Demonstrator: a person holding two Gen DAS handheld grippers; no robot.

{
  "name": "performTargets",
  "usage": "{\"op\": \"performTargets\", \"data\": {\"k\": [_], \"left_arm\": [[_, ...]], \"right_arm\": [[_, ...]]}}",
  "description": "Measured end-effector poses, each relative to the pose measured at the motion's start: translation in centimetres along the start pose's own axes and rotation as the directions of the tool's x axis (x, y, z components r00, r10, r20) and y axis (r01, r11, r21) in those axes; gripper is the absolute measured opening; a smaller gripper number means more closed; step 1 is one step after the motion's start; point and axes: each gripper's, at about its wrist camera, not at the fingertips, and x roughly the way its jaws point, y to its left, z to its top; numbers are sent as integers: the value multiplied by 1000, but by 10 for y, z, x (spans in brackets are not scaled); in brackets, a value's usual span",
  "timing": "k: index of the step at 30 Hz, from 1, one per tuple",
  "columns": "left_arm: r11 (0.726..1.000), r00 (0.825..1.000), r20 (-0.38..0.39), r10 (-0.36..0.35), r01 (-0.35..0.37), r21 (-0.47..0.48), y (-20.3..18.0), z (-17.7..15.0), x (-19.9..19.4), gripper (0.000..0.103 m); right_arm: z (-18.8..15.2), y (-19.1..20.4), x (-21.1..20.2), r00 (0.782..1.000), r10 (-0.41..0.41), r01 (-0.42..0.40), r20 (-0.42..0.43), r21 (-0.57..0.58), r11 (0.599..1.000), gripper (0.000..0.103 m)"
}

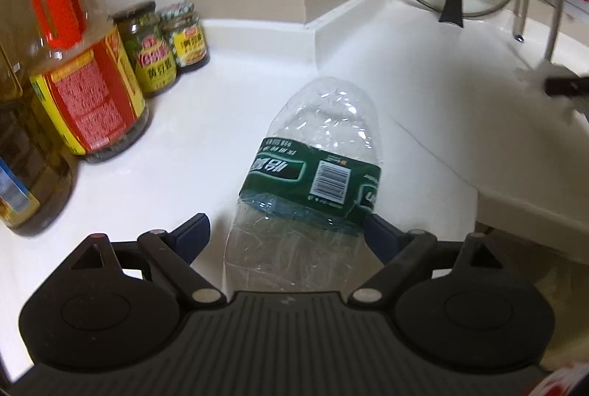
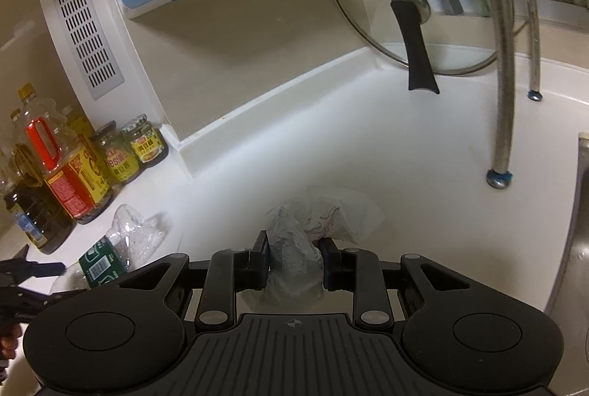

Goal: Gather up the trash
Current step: 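Carry the water bottle and tissue with both tools over the wastebasket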

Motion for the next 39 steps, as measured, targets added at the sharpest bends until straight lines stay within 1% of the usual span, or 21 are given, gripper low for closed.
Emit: {"op": "performTargets", "data": {"k": [2, 4, 6, 7, 9, 10, 11, 12, 13, 14, 16, 22, 27, 28, 29, 30, 34, 37, 39], "left_arm": [[997, 999, -19, -30, 29, -66, 9, 2, 6, 89], [988, 997, -37, -72, 66, -136, 19, 3, 11, 87], [976, 993, -47, -113, 102, -193, 27, 3, 15, 81], [975, 993, -42, -110, 100, -199, 28, 3, 14, 77], [976, 993, -41, -110, 100, -194, 27, 4, 13, 76], [975, 993, -37, -115, 106, -197, 28, 3, 12, 73], [973, 992, -28, -121, 113, -199, 28, 3, 11, 67], [973, 992, -17, -123, 117, -197, 28, 3, 8, 63], [976, 993, -9, -114, 110, -190, 27, 4, 5, 45], [975, 993, -4, -121, 119, -188, 27, 5, 3, 41], [974, 992, 0, -123, 120, -192, 26, 6, 0, 38], [983, 996, 7, -85, 85, -161, 19, 4, -10, 36], [983, 997, 10, -72, 73, -171, 18, 2, -17, 35], [983, 997, 14, -69, 71, -172, 18, 2, -19, 29], [980, 997, 31, -76, 80, -183, 20, 2, -23, 25], [975, 995, 34, -89, 94, -199, 21, 3, -26, 25], [986, 999, 13, -39, 40, -161, 15, 3, -28, 25], [981, 999, 14, -34, 36, -192, 16, 1, -30, 25], [981, 1000, 18, -18, 21, -190, 14, -1, -33, 25]], "right_arm": [[-3, -1, -3, 1000, -3, 3, -2, 8, 1000, 27], [-6, -1, -5, 1000, -9, 9, -7, 17, 1000, 27], [-8, -2, -7, 1000, -11, 12, -11, 24, 1000, 27], [-9, -2, -7, 1000, -12, 13, -12, 28, 1000, 27], [-11, -2, -8, 1000, -11, 12, -14, 33, 999, 27], [-12, -2, -8, 1000, -11, 12, -14, 35, 999, 27], [-12, -2, -8, 1000, -10, 11, -14, 35, 999, 27], [-13, -1, -8, 1000, -9, 10, -14, 36, 999, 27], [-14, -1, -8, 1000, -8, 9, -14, 37, 999, 27], [-14, 0, -8, 1000, -7, 7, -15, 39, 999, 27], [-15, 3, -7, 1000, -4, 5, -16, 41, 999, 27], [-16, 10, -8, 1000, 11, -10, -11, 38, 999, 27], [-18, 15, -11, 1000, 22, -21, -7, 34, 999, 27], [-18, 16, -11, 1000, 23, -23, -6, 33, 999, 27], [-18, 17, -12, 1000, 25, -25, -6, 32, 999, 27], [-18, 17, -13, 1000, 28, -28, -5, 30, 999, 27], [-19, 17, -16, 999, 35, -35, -3, 24, 999, 27], [-19, 15, -19, 999, 44, -44, 0, 21, 999, 27], [-20, 14, -21, 999, 48, -48, 0, 23, 999, 27]]}}
